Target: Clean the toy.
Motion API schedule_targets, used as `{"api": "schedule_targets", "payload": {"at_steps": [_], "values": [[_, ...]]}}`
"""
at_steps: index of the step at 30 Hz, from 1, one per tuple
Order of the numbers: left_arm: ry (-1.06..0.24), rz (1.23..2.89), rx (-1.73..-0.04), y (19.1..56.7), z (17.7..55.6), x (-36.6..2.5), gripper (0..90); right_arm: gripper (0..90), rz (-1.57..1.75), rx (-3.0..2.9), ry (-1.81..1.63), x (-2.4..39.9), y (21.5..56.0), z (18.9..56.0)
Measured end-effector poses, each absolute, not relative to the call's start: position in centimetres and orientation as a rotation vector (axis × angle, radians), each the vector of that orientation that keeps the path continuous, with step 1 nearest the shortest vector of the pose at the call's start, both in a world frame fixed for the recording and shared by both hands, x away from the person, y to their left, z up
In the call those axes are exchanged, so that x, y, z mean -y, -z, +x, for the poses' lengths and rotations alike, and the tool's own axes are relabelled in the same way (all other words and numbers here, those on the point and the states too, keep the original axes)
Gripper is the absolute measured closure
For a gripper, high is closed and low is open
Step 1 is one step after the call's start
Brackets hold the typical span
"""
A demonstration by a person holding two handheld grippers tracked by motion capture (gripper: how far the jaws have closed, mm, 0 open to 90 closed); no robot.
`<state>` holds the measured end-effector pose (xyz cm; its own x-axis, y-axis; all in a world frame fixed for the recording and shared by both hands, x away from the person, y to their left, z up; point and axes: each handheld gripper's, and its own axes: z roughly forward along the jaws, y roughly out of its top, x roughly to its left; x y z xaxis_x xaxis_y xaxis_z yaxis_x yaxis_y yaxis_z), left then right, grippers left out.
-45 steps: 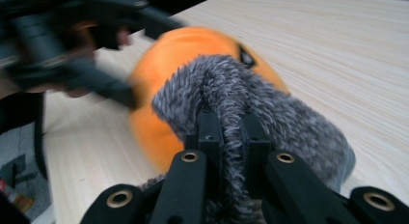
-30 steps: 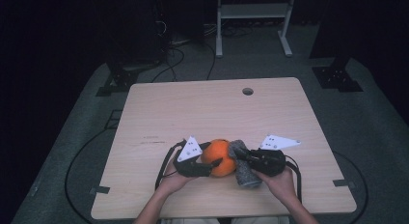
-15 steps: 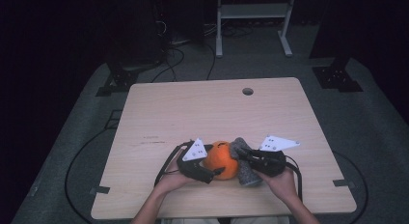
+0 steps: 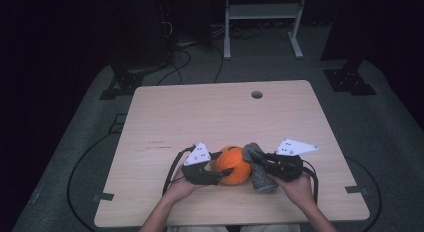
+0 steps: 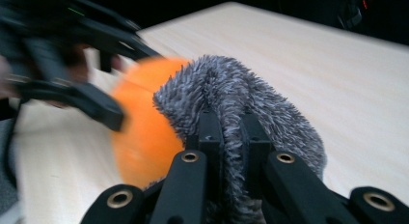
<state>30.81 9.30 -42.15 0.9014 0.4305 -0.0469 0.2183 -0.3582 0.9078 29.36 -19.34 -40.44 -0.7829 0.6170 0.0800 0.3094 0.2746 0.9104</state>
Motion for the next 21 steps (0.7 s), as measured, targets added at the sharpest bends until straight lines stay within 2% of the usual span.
{"api": "schedule_targets", "payload": {"at_steps": [3,6,8,12,13,16,18,21], "values": [[-0.197,1.936,-0.477,41.9,30.7,-9.3,38.0,82.1,0.734,-2.263,-1.575,18.3,38.7,28.0],[-0.162,1.932,-0.486,41.8,30.5,-9.4,37.6,82.1,0.692,-2.278,-1.535,17.3,38.8,27.8],[-0.112,1.955,-0.445,42.1,30.5,-9.5,30.0,82.2,0.72,-2.3,-1.499,17.5,39.5,28.4],[-0.252,2.033,-0.344,42.6,30.2,-8.9,20.0,82.2,0.778,-2.291,-1.506,18.4,40.4,29.0],[-0.309,2.043,-0.34,42.8,30.1,-8.5,20.6,82.2,0.784,-2.284,-1.504,18.5,40.4,29.2],[-0.36,2.036,-0.372,42.9,29.9,-8.1,35.8,82.2,0.808,-2.272,-1.497,18.7,40.4,29.3],[-0.355,2.017,-0.409,42.8,29.9,-8.0,39.8,82.2,0.775,-2.261,-1.496,18.6,39.8,28.7],[-0.352,2.01,-0.427,42.9,30.0,-8.0,41.0,82.2,0.69,-2.27,-1.482,17.5,39.1,27.8]]}}
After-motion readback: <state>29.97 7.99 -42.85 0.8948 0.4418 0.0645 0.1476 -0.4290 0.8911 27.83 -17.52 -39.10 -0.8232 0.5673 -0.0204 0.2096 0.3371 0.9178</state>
